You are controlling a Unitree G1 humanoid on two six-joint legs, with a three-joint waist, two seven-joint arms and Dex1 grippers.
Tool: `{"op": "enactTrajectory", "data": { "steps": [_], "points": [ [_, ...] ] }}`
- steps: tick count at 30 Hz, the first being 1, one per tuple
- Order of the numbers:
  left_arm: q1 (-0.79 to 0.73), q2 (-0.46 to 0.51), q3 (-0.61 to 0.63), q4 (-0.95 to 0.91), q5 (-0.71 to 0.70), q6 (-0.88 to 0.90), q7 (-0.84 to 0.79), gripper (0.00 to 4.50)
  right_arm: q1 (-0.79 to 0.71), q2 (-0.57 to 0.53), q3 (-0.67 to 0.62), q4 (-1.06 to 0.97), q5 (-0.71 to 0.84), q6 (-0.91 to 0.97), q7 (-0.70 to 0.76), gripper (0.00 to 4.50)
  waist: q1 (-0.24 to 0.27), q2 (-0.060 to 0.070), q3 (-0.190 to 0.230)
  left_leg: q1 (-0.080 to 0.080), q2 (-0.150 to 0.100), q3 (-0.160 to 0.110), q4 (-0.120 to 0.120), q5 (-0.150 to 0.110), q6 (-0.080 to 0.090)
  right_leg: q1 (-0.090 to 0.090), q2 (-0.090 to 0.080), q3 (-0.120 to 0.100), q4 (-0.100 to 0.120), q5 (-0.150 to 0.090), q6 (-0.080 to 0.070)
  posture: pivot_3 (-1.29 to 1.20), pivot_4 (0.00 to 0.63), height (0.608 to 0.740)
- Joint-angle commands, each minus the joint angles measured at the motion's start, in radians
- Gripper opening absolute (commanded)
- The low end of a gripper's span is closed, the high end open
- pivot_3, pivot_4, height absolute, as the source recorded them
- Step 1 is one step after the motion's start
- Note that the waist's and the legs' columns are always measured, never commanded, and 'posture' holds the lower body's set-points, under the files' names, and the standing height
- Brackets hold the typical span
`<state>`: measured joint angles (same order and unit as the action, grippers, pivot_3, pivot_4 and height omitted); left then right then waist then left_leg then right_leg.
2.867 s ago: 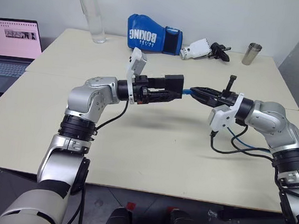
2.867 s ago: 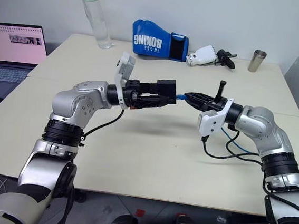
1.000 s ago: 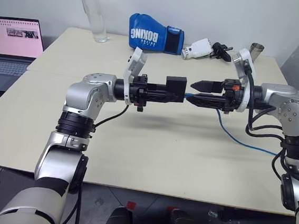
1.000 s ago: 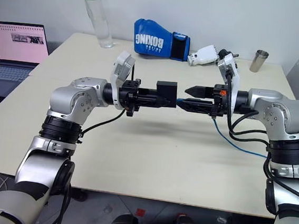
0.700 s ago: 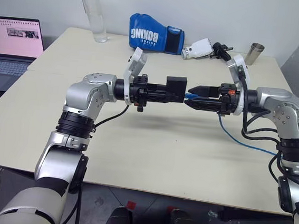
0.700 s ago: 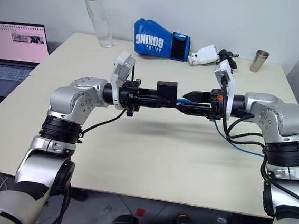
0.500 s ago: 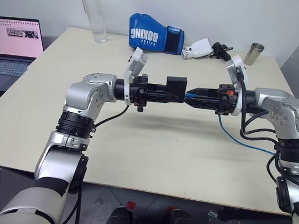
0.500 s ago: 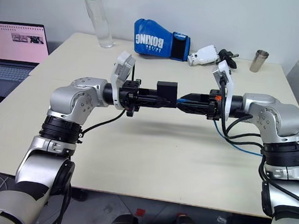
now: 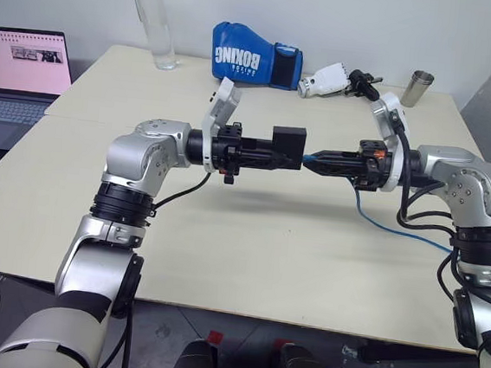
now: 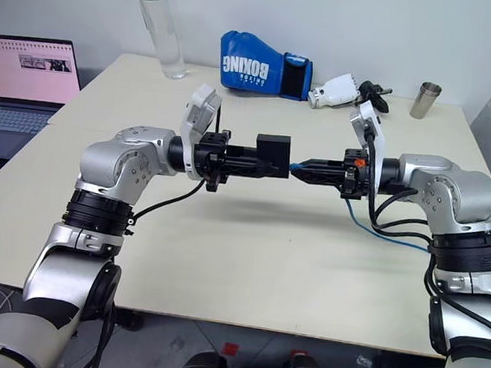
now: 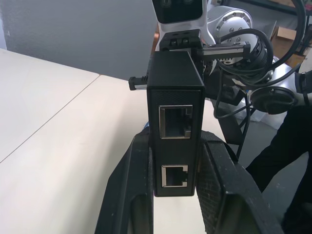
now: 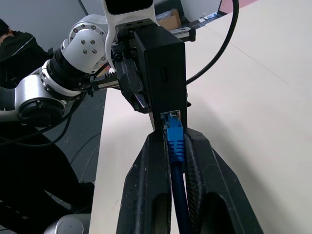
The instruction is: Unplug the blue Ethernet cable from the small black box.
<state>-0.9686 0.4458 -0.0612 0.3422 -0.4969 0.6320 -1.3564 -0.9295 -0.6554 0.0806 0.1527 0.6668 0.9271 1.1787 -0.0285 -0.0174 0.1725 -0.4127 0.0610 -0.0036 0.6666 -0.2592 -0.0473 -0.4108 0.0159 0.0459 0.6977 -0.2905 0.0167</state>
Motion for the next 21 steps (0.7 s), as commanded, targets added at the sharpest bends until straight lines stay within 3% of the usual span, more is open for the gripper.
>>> {"op": "enactTrajectory", "data": {
  "steps": [1, 10, 14, 19, 21],
  "points": [
    [-0.016, 0.019, -0.008, -0.048, -0.006, -0.009, -0.031, 0.79, -0.033, -0.023, -0.023, -0.005, -0.018, -0.012, 0.007, 0.09, 0.0, 0.0, 0.0, 0.0, 0.0, 0.0, 0.0, 0.0, 0.0, 0.0, 0.0, 0.0, 0.0, 0.0, 0.0, 0.0, 0.15, 0.74],
    [0.002, 0.088, 0.003, -0.069, -0.017, 0.005, -0.053, 0.79, 0.047, -0.188, -0.065, -0.049, 0.012, 0.073, 0.087, 0.09, 0.003, 0.0, 0.0, -0.001, 0.0, -0.001, 0.0, 0.0, 0.0, 0.0, 0.0, -0.001, -0.001, 0.0, 0.0, 0.0, 0.15, 0.74],
    [-0.009, 0.081, 0.007, -0.052, -0.012, -0.011, -0.04, 0.79, 0.073, -0.187, -0.081, -0.065, 0.017, 0.077, 0.065, 0.09, 0.001, 0.0, 0.0, -0.001, 0.0, 0.0, 0.0, 0.0, 0.0, 0.0, 0.0, 0.0, 0.0, 0.0, 0.0, 0.0, 0.15, 0.74],
    [-0.021, 0.063, 0.011, -0.033, -0.001, -0.033, -0.015, 0.79, 0.092, -0.116, -0.051, 0.002, -0.174, -0.113, -0.147, 0.09, -0.004, 0.0, 0.0, 0.0, 0.0, 0.0, 0.0, 0.0, 0.0, 0.0, 0.0, 0.0, 0.0, 0.0, 0.0, 0.0, 0.15, 0.74],
    [-0.015, 0.061, 0.017, -0.032, 0.002, -0.041, 0.002, 0.79, 0.083, -0.063, -0.051, 0.113, -0.303, -0.205, -0.349, 0.09, -0.003, 0.0, 0.0, -0.001, 0.0, 0.0, 0.0, 0.0, 0.0, -0.001, 0.0, 0.0, 0.0, 0.0, 0.0, 0.0, 0.15, 0.74]
  ]
}}
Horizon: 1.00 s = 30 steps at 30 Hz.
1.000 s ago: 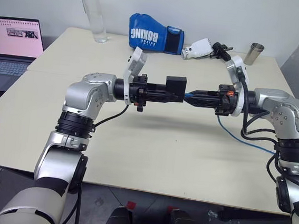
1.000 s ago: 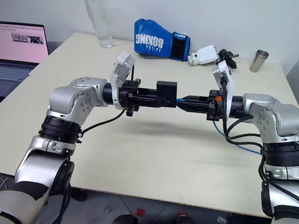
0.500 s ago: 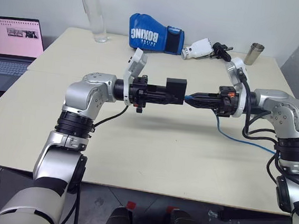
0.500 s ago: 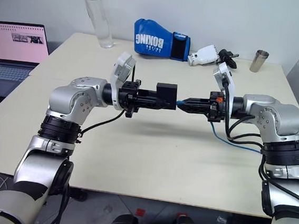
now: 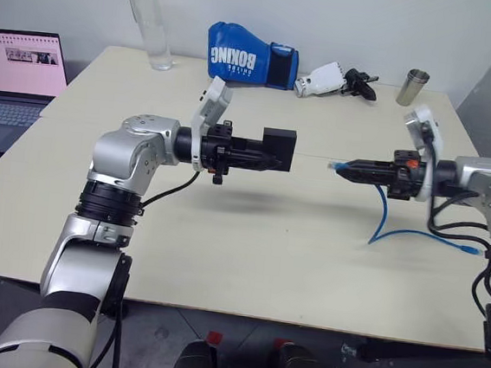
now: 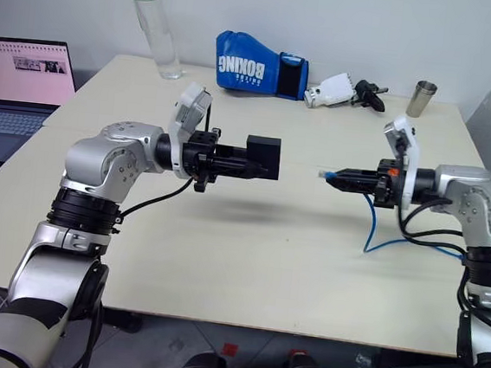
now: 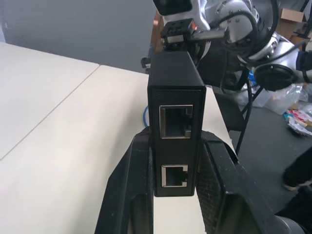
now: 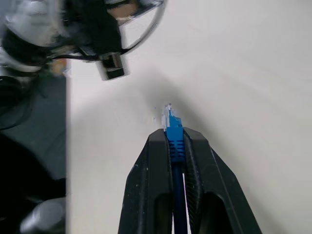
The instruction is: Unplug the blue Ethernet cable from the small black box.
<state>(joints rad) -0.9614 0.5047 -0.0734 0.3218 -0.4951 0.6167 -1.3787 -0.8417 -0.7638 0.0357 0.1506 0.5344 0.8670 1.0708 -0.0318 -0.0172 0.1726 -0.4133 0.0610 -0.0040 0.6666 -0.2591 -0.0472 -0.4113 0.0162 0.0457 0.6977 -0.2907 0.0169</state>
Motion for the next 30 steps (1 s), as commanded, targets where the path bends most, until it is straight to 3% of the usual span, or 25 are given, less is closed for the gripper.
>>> {"op": "enactTrajectory", "data": {
  "steps": [1, 4, 6, 13, 14, 16, 24, 30],
  "points": [
    [-0.014, 0.002, 0.034, -0.017, -0.001, -0.026, 0.036, 0.79, 0.002, 0.064, 0.006, 0.182, -0.257, -0.236, -0.354, 0.09, 0.001, 0.0, 0.0, 0.0, 0.0, 0.0, 0.0, 0.0, 0.0, 0.0, 0.0, 0.0, 0.0, 0.0, 0.0, 0.0, 0.15, 0.74],
    [0.012, 0.006, 0.045, -0.037, -0.01, -0.019, 0.064, 0.79, 0.013, 0.128, -0.005, 0.324, -0.383, -0.381, -0.577, 0.09, 0.003, 0.0, 0.0, -0.001, 0.0, 0.001, 0.0, 0.0, 0.0, -0.001, -0.001, 0.001, 0.0, 0.0, 0.0, 0.0, 0.15, 0.74],
    [0.025, 0.006, 0.049, -0.051, -0.015, -0.014, 0.078, 0.79, 0.016, 0.175, -0.015, 0.383, -0.412, -0.427, -0.648, 0.09, 0.003, 0.0, 0.0, -0.002, 0.0, 0.002, 0.0, 0.0, -0.001, -0.002, -0.001, 0.001, 0.0, 0.0, 0.0, 0.0, 0.15, 0.74],
    [0.054, 0.01, 0.053, -0.092, -0.02, -0.003, 0.104, 0.79, 0.028, 0.295, -0.019, 0.473, -0.443, -0.454, -0.711, 0.09, 0.0, 0.0, 0.0, -0.003, 0.0, 0.003, -0.001, 0.002, -0.004, -0.005, -0.001, 0.003, 0.001, 0.0, 0.0, 0.0, 0.15, 0.74],
    [0.057, 0.01, 0.054, -0.098, -0.022, -0.001, 0.109, 0.79, 0.03, 0.306, -0.019, 0.48, -0.445, -0.455, -0.712, 0.61, 0.0, 0.0, 0.0, -0.003, 0.0, 0.003, -0.001, 0.002, -0.004, -0.004, -0.001, 0.003, 0.001, 0.0, 0.0, 0.0, 0.15, 0.74],
    [0.062, 0.01, 0.055, -0.109, -0.026, 0.004, 0.117, 0.79, 0.033, 0.317, -0.022, 0.488, -0.445, -0.457, -0.71, 0.85, 0.0, 0.0, 0.0, -0.003, 0.0, 0.003, -0.001, 0.002, -0.004, -0.004, -0.001, 0.003, 0.001, 0.0, 0.0, 0.0, 0.15, 0.74],
    [0.085, 0.018, 0.064, -0.149, -0.038, 0.022, 0.138, 0.79, 0.048, 0.313, -0.02, 0.466, -0.455, -0.473, -0.663, 2.78, 0.0, 0.0, 0.0, -0.003, 0.0, 0.003, -0.001, 0.002, -0.003, -0.004, -0.001, 0.003, 0.001, 0.0, 0.0, 0.0, 0.15, 0.74],
    [0.077, 0.033, 0.071, -0.131, -0.03, 0.016, 0.135, 0.79, 0.09, 0.281, -0.067, 0.239, -0.364, -0.351, -0.556, 4.16, 0.0, 0.0, 0.0, -0.003, 0.0, 0.003, -0.001, 0.001, -0.002, -0.004, -0.001, 0.002, 0.001, 0.0, 0.0, 0.0, 0.15, 0.74]
  ]
}}
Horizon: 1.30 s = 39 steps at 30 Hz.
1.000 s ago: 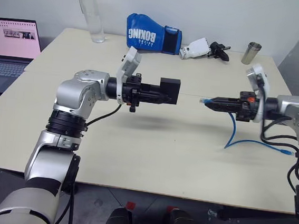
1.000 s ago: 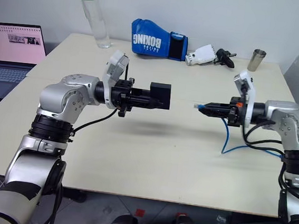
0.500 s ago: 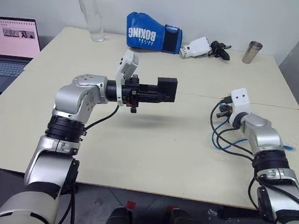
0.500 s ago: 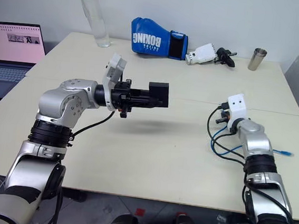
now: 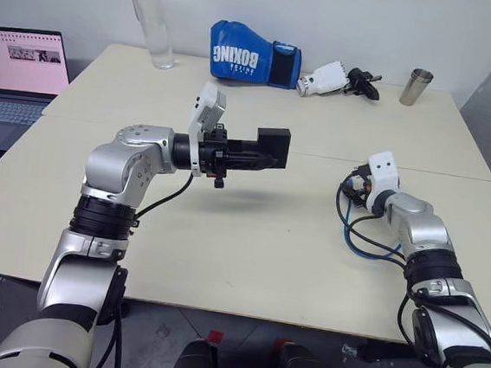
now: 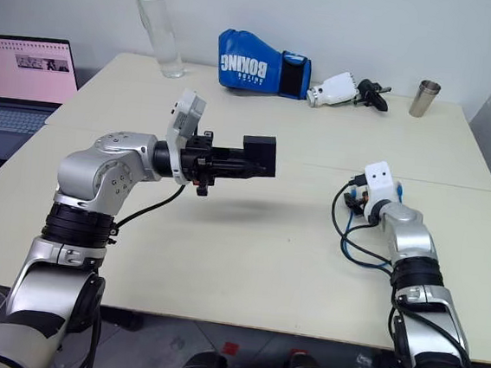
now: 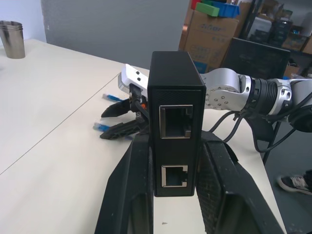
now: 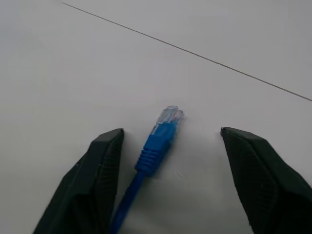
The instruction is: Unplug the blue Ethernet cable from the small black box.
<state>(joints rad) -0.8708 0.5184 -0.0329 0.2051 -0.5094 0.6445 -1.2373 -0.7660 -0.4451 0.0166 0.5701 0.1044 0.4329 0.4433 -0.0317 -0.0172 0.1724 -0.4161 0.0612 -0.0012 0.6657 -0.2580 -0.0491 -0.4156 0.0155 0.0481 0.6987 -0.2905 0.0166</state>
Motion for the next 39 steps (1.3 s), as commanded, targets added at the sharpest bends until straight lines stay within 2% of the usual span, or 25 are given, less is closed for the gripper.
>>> {"op": "enactTrajectory", "data": {
  "steps": [1, 4, 8, 12, 15, 19, 22, 27, 34, 39],
  "points": [
    [-0.016, 0.023, 0.032, -0.009, -0.014, -0.016, -0.007, 0.79, 0.03, -0.055, -0.053, -0.243, 0.087, 0.123, 0.099, 4.4, 0.0, 0.0, 0.0, 0.0, 0.0, 0.0, 0.0, 0.0, 0.0, 0.0, 0.0, 0.0, 0.0, 0.0, 0.0, 0.0, 0.15, 0.74],
    [-0.021, 0.032, 0.038, 0.002, -0.012, -0.023, -0.006, 0.79, 0.074, -0.096, -0.081, -0.403, 0.15, 0.227, 0.148, 4.46, 0.002, 0.0, 0.0, 0.0, 0.0, 0.0, 0.0, 0.0, 0.001, 0.0, 0.0, 0.0, 0.0, 0.0, 0.0, 0.0, 0.15, 0.74],
    [-0.025, 0.067, 0.053, 0.026, -0.007, -0.032, -0.014, 0.79, 0.13, -0.201, -0.185, -0.668, 0.361, 0.365, 0.314, 4.46, 0.004, 0.0, 0.0, 0.0, 0.0, -0.001, 0.0, -0.001, 0.002, 0.0, 0.0, -0.001, 0.0, 0.0, 0.0, 0.0, 0.15, 0.74],
    [-0.03, 0.101, 0.071, 0.067, 0.005, -0.052, -0.016, 0.79, 0.162, -0.29, -0.262, -0.802, 0.523, 0.446, 0.43, 4.46, 0.004, 0.0, 0.0, 0.0, 0.0, -0.001, 0.0, -0.001, 0.002, 0.001, 0.0, -0.001, -0.001, 0.0, 0.0, 0.0, 0.15, 0.74],
    [-0.03, 0.13, 0.087, 0.106, 0.025, -0.082, -0.001, 0.79, 0.094, -0.31, -0.345, -0.896, 0.769, 0.652, 0.419, 4.46, 0.001, 0.0, 0.0, 0.001, 0.0, -0.002, 0.0, -0.001, 0.002, 0.002, 0.001, -0.001, -0.001, 0.0, 0.0, 0.0, 0.15, 0.74],
    [-0.018, 0.124, 0.103, 0.141, 0.076, -0.132, 0.101, 0.79, 0.063, -0.286, -0.352, -0.986, 0.895, 0.72, 0.346, 4.46, 0.001, 0.0, 0.0, 0.001, 0.0, -0.002, 0.0, -0.001, 0.002, 0.002, 0.001, -0.002, 0.0, 0.0, 0.0, 0.0, 0.15, 0.74],
    [0.002, 0.109, 0.103, 0.162, 0.121, -0.177, 0.18, 0.79, 0.096, -0.278, -0.329, -1.035, 0.911, 0.709, 0.319, 4.46, 0.003, 0.0, 0.0, 0.001, 0.0, -0.004, 0.0, -0.001, 0.002, 0.003, 0.001, -0.003, -0.001, 0.0, 0.0, 0.0, 0.15, 0.74],
    [0.072, -0.003, 0.138, 0.257, 0.223, -0.32, 0.485, 0.79, 0.23, -0.256, -0.215, -1.084, 0.79, 0.567, 0.329, 4.46, 0.014, 0.0, -0.001, 0.0, -0.001, -0.004, 0.002, -0.001, 0.002, 0.004, -0.001, -0.003, -0.002, 0.0, 0.0, 0.0, 0.15, 0.74],
    [0.152, -0.115, 0.142, 0.349, 0.267, -0.478, 0.593, 0.79, 0.339, -0.23, -0.125, -1.048, 0.657, 0.394, 0.351, 4.46, 0.016, -0.001, -0.001, 0.0, -0.001, -0.005, 0.004, -0.001, 0.002, 0.004, 0.0, -0.004, -0.001, 0.0, 0.001, 0.0, 0.15, 0.74],
    [0.138, -0.148, 0.139, 0.499, 0.298, -0.6, 0.627, 0.79, 0.38, -0.229, -0.111, -1.041, 0.628, 0.349, 0.36, 4.46, 0.023, -0.001, -0.001, 0.0, -0.001, -0.006, 0.005, -0.001, 0.002, 0.005, 0.0, -0.005, -0.001, 0.0, 0.001, 0.0, 0.15, 0.74]
  ]
}}
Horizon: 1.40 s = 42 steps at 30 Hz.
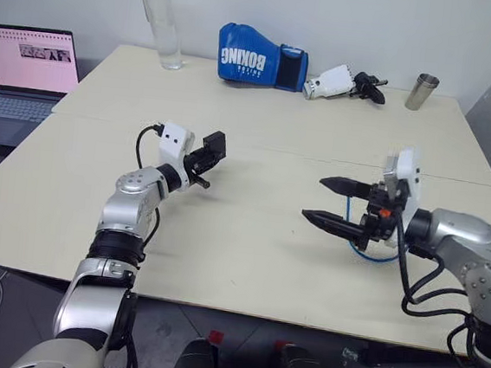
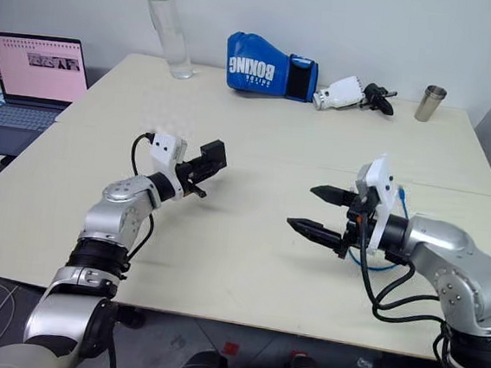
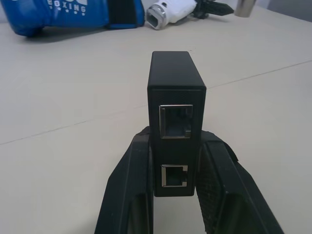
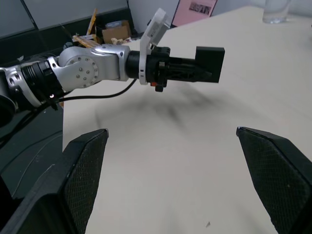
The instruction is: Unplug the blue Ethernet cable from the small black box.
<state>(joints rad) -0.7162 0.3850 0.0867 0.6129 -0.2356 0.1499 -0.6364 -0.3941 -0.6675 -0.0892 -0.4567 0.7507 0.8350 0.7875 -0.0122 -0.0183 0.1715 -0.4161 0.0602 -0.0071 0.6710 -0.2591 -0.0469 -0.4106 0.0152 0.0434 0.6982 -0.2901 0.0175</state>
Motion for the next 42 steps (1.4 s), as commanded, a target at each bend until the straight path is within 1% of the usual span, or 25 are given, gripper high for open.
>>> {"op": "enactTrajectory", "data": {
  "steps": [1, 3, 4, 6, 7, 8, 9, 13, 16, 21, 24, 26, 28, 29, 31, 32, 34, 35, 38, 42],
  "points": [
    [-0.024, -0.024, 0.025, 0.125, 0.019, -0.128, 0.023, 0.79, 0.009, -0.004, -0.006, -0.014, -0.019, -0.056, 0.011, 4.46, 0.004, 0.0, 0.0, 0.001, 0.0, 0.0, 0.0, 0.0, 0.0, 0.0, 0.0, 0.0, 0.0, 0.0, 0.0, 0.0, 0.15, 0.74],
    [-0.039, -0.036, 0.028, 0.2, 0.023, -0.174, 0.02, 1.49, 0.011, -0.001, -0.007, -0.012, -0.024, -0.059, 0.004, 4.5, 0.004, 0.0, 0.0, 0.001, 0.0, 0.0, 0.0, 0.0, 0.0, 0.0, 0.001, 0.0, 0.0, 0.0, 0.0, 0.0, 0.15, 0.74],
    [-0.047, -0.041, 0.028, 0.234, 0.027, -0.195, 0.019, 1.62, 0.015, -0.002, -0.007, -0.012, -0.027, -0.061, 0.003, 4.5, 0.004, 0.0, 0.0, 0.001, 0.0, 0.0, 0.0, 0.0, 0.0, 0.0, 0.001, 0.0, 0.0, 0.0, 0.0, 0.0, 0.15, 0.74],
    [-0.061, -0.045, 0.026, 0.281, 0.034, -0.224, 0.016, 2.14, 0.021, -0.005, -0.005, -0.014, -0.03, -0.064, 0.001, 4.5, 0.005, 0.0, 0.0, 0.0, 0.0, 0.0, 0.0, 0.0, 0.0, 0.0, 0.001, -0.001, 0.0, 0.0, 0.0, 0.0, 0.15, 0.74],
    [-0.067, -0.046, 0.027, 0.298, 0.035, -0.233, 0.012, 2.3, 0.024, -0.006, -0.005, -0.015, -0.031, -0.065, 0.0, 4.5, 0.005, 0.0, 0.0, 0.0, 0.0, 0.0, 0.0, 0.0, 0.0, 0.0, 0.001, -0.001, 0.0, 0.0, 0.0, 0.0, 0.15, 0.74],
    [-0.072, -0.046, 0.027, 0.313, 0.035, -0.241, 0.008, 2.59, 0.024, -0.005, -0.005, -0.017, -0.03, -0.065, -0.003, 4.5, 0.006, 0.0, 0.0, 0.0, 0.0, 0.0, 0.0, 0.0, 0.0, 0.0, 0.001, -0.001, 0.0, 0.0, 0.0, 0.0, 0.15, 0.74],
    [-0.077, -0.047, 0.028, 0.324, 0.035, -0.248, 0.003, 2.79, 0.025, -0.005, -0.006, -0.019, -0.028, -0.063, -0.006, 4.5, 0.006, 0.0, 0.0, 0.0, 0.0, 0.0, 0.0, 0.0, 0.0, 0.0, 0.0, -0.001, 0.0, 0.0, 0.0, 0.0, 0.15, 0.74],
    [-0.077, -0.038, 0.03, 0.312, 0.021, -0.239, -0.04, 3.84, 0.025, -0.007, -0.012, -0.025, -0.025, -0.058, -0.011, 4.5, 0.006, 0.0, 0.0, 0.0, 0.0, 0.0, 0.0, 0.0, 0.0, 0.001, 0.001, -0.001, 0.0, 0.0, 0.0, 0.0, 0.15, 0.74],
    [-0.067, -0.01, 0.032, 0.265, 0.013, -0.211, -0.084, 4.44, 0.027, -0.013, -0.018, -0.027, -0.021, -0.054, -0.01, 4.5, 0.006, 0.0, 0.0, 0.0, 0.0, 0.0, 0.0, 0.0, 0.0, 0.001, 0.001, -0.001, 0.0, 0.0, 0.0, 0.0, 0.15, 0.74],
    [-0.044, 0.079, 0.04, 0.153, -0.006, -0.13, -0.168, 4.47, 0.032, -0.03, -0.029, -0.029, -0.013, -0.047, -0.002, 4.5, 0.003, 0.0, 0.0, 0.001, 0.0, 0.0, 0.0, 0.0, 0.0, 0.0, 0.001, -0.001, 0.0, 0.0, 0.0, 0.0, 0.15, 0.74],
    [-0.004, 0.152, 0.032, 0.003, -0.041, -0.011, -0.256, 4.47, 0.04, -0.062, -0.048, -0.037, 0.007, -0.032, 0.014, 4.5, 0.002, 0.0, 0.0, 0.001, 0.001, -0.001, 0.0, 0.0, 0.0, 0.0, 0.001, -0.001, 0.0, 0.0, 0.0, 0.0, 0.15, 0.74],
    [0.023, 0.208, 0.026, -0.08, -0.05, 0.047, -0.303, 4.47, 0.051, -0.105, -0.077, -0.048, 0.036, -0.009, 0.041, 4.5, 0.002, 0.0, 0.0, 0.001, 0.001, -0.001, -0.001, 0.0, 0.0, 0.001, 0.001, -0.001, 0.0, 0.0, 0.0, 0.0, 0.15, 0.74],
    [0.04, 0.293, 0.029, -0.15, -0.066, 0.124, -0.371, 4.47, 0.07, -0.173, -0.121, -0.048, 0.066, 0.016, 0.088, 4.5, 0.002, 0.0, 0.0, 0.001, 0.001, -0.001, 0.0, 0.0, 0.0, 0.001, 0.001, -0.001, 0.0, 0.0, 0.0, 0.0, 0.15, 0.74],
    [0.052, 0.363, 0.022, -0.203, -0.089, 0.191, -0.452, 4.47, 0.077, -0.218, -0.147, -0.037, 0.077, 0.028, 0.12, 4.5, 0.003, 0.0, 0.0, 0.001, 0.001, -0.001, 0.0, 0.0, 0.0, 0.001, 0.001, -0.001, 0.0, 0.0, 0.0, 0.0, 0.15, 0.74],
    [0.066, 0.452, 0.011, -0.272, -0.119, 0.275, -0.555, 4.47, 0.082, -0.272, -0.176, -0.018, 0.092, 0.041, 0.156, 4.5, 0.0, 0.0, 0.0, 0.001, 0.001, -0.001, 0.0, 0.0, 0.0, 0.001, 0.001, -0.001, 0.0, 0.0, 0.0, 0.0, 0.15, 0.74],
    [0.052, 0.515, 0.002, -0.293, -0.126, 0.321, -0.613, 4.47, 0.08, -0.312, -0.196, 0.009, 0.098, 0.052, 0.182, 4.5, -0.001, 0.0, 0.0, 0.001, 0.001, -0.001, -0.001, 0.0, 0.0, 0.001, 0.001, -0.001, 0.0, 0.0, 0.0, 0.0, 0.15, 0.74],
    [0.026, 0.59, -0.008, -0.309, -0.132, 0.372, -0.676, 4.47, 0.08, -0.362, -0.22, 0.046, 0.104, 0.062, 0.219, 4.5, 0.0, 0.0, 0.001, 0.001, 0.001, -0.001, -0.001, 0.0, 0.0, 0.001, 0.001, -0.002, 0.0, 0.0, 0.0, 0.0, 0.15, 0.74],
    [0.008, 0.612, -0.013, -0.3, -0.131, 0.386, -0.696, 4.47, 0.083, -0.378, -0.225, 0.063, 0.092, 0.051, 0.23, 4.5, 0.0, 0.0, 0.0, 0.002, 0.001, -0.001, -0.001, 0.0, 0.0, 0.001, 0.001, -0.002, 0.0, 0.0, 0.0, 0.0, 0.15, 0.74],
    [-0.009, 0.65, -0.038, -0.262, -0.096, 0.358, -0.737, 4.47, 0.098, -0.402, -0.224, 0.094, 0.062, 0.016, 0.253, 4.5, 0.003, 0.0, 0.0, 0.002, 0.001, -0.001, -0.001, 0.0, 0.0, 0.002, 0.001, -0.001, 0.0, -0.001, 0.0, 0.0, 0.15, 0.74],
    [-0.004, 0.656, -0.051, -0.246, -0.073, 0.332, -0.752, 4.47, 0.105, -0.4, -0.221, 0.11, 0.049, 0.004, 0.258, 4.5, 0.002, 0.0, 0.0, 0.002, 0.001, 0.0, -0.001, 0.0, 0.0, 0.001, 0.001, 0.0, 0.0, -0.001, 0.0, 0.0, 0.15, 0.74]
  ]
}}
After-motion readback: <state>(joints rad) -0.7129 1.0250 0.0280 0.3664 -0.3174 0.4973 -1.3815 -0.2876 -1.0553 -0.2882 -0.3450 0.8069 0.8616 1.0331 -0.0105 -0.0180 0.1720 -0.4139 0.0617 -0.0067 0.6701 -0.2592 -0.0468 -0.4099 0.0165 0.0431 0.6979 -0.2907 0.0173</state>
